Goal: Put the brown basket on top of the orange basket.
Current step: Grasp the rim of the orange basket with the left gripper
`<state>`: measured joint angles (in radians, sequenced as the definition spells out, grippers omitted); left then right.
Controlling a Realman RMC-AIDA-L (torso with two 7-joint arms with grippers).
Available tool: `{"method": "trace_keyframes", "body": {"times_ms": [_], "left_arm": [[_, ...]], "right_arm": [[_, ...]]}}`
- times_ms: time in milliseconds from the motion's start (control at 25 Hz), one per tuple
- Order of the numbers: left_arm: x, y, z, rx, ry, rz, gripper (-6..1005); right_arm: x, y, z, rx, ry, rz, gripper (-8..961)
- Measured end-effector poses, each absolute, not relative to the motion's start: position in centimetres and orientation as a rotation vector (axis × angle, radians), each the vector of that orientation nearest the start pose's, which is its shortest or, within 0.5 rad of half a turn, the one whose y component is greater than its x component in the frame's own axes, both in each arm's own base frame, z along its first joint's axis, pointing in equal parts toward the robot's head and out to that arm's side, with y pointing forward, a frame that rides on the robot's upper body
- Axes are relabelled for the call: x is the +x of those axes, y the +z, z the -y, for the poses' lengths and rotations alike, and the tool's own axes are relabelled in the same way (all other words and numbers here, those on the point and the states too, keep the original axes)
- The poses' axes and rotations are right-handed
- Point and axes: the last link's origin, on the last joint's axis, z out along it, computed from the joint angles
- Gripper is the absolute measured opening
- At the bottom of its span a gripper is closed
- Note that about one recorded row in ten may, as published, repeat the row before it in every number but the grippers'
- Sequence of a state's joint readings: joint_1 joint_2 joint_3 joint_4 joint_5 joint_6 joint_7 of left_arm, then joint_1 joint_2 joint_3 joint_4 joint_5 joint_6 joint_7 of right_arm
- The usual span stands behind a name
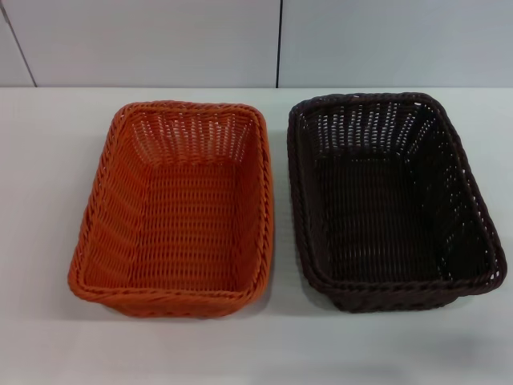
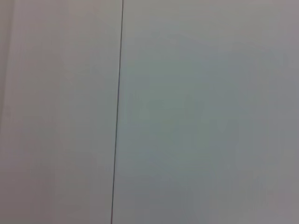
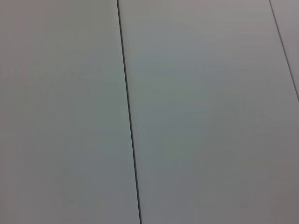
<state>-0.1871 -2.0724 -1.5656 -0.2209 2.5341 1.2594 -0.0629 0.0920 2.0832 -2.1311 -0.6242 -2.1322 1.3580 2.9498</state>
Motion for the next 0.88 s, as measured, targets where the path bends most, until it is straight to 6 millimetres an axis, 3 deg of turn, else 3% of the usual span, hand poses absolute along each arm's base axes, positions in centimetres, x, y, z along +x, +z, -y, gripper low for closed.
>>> {"method": "trace_keyframes", "body": {"times_ms": [440, 600, 720, 760, 800, 880], "left_arm": [[-41.6, 7.6, -25.2, -1.021, -0.527, 0.584, 791], [-40.6, 7.0, -26.7, -1.117, -0.554, 0.571, 789], [-40.6, 7.0, -26.7, -1.117, -0.554, 0.571, 788], [-40.4, 6.9, -27.3, -1.137, -0.558, 0.580, 788], [-38.8, 7.6, -30.4, -1.277, -0.558, 0.606, 788], [-38.4, 8.0, -30.9, -1.322, -0.535, 0.618, 787]], "right_arm": [[32.9, 3.4, -26.6, -1.070, 0.739, -0.477, 701], [32.7, 3.4, -26.7, -1.075, 0.743, -0.476, 702], [32.6, 3.3, -26.8, -1.080, 0.747, -0.474, 702], [32.5, 3.2, -26.9, -1.083, 0.749, -0.473, 702], [32.5, 3.2, -26.9, -1.084, 0.750, -0.473, 702], [32.5, 3.2, -26.9, -1.084, 0.749, -0.473, 702]]}}
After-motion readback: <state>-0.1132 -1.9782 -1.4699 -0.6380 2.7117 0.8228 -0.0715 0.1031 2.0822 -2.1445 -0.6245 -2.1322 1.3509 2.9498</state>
